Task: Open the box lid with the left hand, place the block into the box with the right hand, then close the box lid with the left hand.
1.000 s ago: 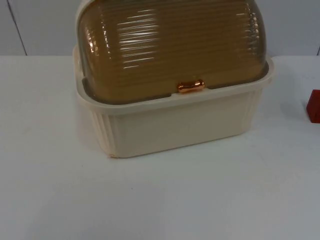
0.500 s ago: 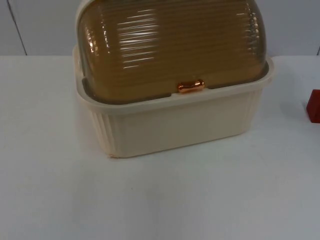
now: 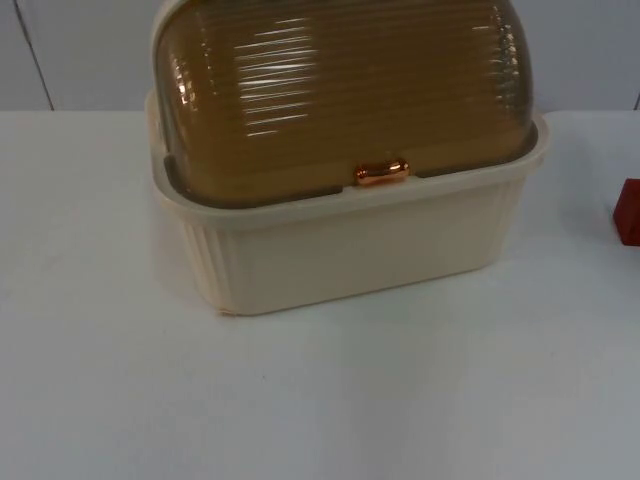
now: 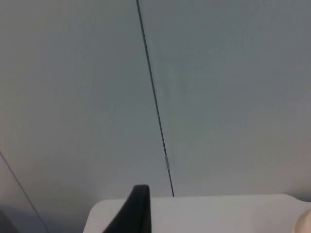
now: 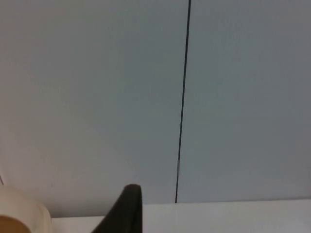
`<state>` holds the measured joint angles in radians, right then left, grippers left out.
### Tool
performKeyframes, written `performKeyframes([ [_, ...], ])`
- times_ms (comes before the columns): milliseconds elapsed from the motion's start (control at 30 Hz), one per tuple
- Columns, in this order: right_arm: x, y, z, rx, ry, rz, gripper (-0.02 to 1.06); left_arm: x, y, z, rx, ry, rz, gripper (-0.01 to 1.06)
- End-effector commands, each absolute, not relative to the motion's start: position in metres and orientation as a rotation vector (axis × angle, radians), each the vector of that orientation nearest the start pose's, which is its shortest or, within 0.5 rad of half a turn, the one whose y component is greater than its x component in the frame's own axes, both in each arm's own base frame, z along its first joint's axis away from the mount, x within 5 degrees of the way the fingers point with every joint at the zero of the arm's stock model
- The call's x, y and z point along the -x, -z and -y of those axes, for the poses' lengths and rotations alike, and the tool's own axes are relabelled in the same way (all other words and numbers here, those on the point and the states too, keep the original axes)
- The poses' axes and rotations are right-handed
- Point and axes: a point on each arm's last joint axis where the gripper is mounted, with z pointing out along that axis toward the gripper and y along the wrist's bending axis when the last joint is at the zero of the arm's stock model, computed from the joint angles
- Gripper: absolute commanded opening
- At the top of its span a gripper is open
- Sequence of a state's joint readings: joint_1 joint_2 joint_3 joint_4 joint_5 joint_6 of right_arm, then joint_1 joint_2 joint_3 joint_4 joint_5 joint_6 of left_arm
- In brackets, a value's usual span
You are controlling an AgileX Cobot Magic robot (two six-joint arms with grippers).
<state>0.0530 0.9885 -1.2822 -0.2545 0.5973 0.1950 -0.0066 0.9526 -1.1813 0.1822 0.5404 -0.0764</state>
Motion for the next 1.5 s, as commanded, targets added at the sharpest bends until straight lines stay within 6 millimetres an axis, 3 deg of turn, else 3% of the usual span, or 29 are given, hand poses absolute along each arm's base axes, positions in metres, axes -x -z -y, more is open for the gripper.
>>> performKeyframes([
  [0, -0.197, -0.479, 0.002, -0.034, 0.097, -1.749, 1.04, -0.188, -0.458, -0.005, -0.003, -0.112, -1.771, 1.05],
  [100, -0.206, -0.474, 0.002, -0.042, 0.094, -1.772, 1.04, -0.188, -0.458, -0.006, -0.003, -0.113, -1.777, 1.05],
  [300, -0.236, -0.438, 0.003, -0.045, 0.142, -1.961, 1.04, -0.207, -0.442, -0.006, 0.001, -0.117, -1.877, 1.05],
  [433, -0.254, -0.396, 0.001, -0.031, 0.146, -2.083, 1.04, -0.235, -0.411, -0.005, 0.003, -0.101, -2.012, 1.05],
  [467, -0.254, -0.396, 0.001, -0.031, 0.146, -2.083, 1.04, -0.235, -0.411, -0.005, 0.003, -0.101, -2.012, 1.05],
  [600, -0.259, -0.358, 0.004, -0.033, 0.123, -2.089, 1.04, -0.254, -0.364, -0.001, 0.016, -0.04, -2.089, 1.05],
  [633, -0.259, -0.358, 0.004, -0.033, 0.123, -2.089, 1.04, -0.254, -0.364, -0.001, 0.016, -0.04, -2.089, 1.05],
  [767, -0.258, -0.338, 0.017, -0.1, 0.119, -2.077, 1.04, -0.257, -0.33, 0.006, -0.009, -0.004, -2.092, 1.05],
  [833, -0.258, -0.333, 0.02, -0.118, 0.12, -2.081, 1.04, -0.257, -0.328, 0.01, -0.027, 0.004, -2.087, 1.05],
  [1233, -0.258, -0.333, 0.022, -0.128, 0.123, -2.081, 1.04, -0.263, -0.316, 0.072, -0.364, 0.052, -2.127, 1.05],
  [1333, -0.258, -0.333, 0.021, -0.126, 0.122, -2.081, 1.04, -0.272, -0.306, 0.115, -0.714, -0.052, -2.122, 1.05],
  [1367, -0.258, -0.333, 0.021, -0.126, 0.122, -2.081, 1.04, -0.272, -0.306, 0.115, -0.714, -0.052, -2.122, 1.05],
  [1467, -0.258, -0.333, 0.021, -0.126, 0.122, -2.081, 1.04, -0.274, -0.297, 0.155, -1.017, -0.129, -2.039, 1.05],
])
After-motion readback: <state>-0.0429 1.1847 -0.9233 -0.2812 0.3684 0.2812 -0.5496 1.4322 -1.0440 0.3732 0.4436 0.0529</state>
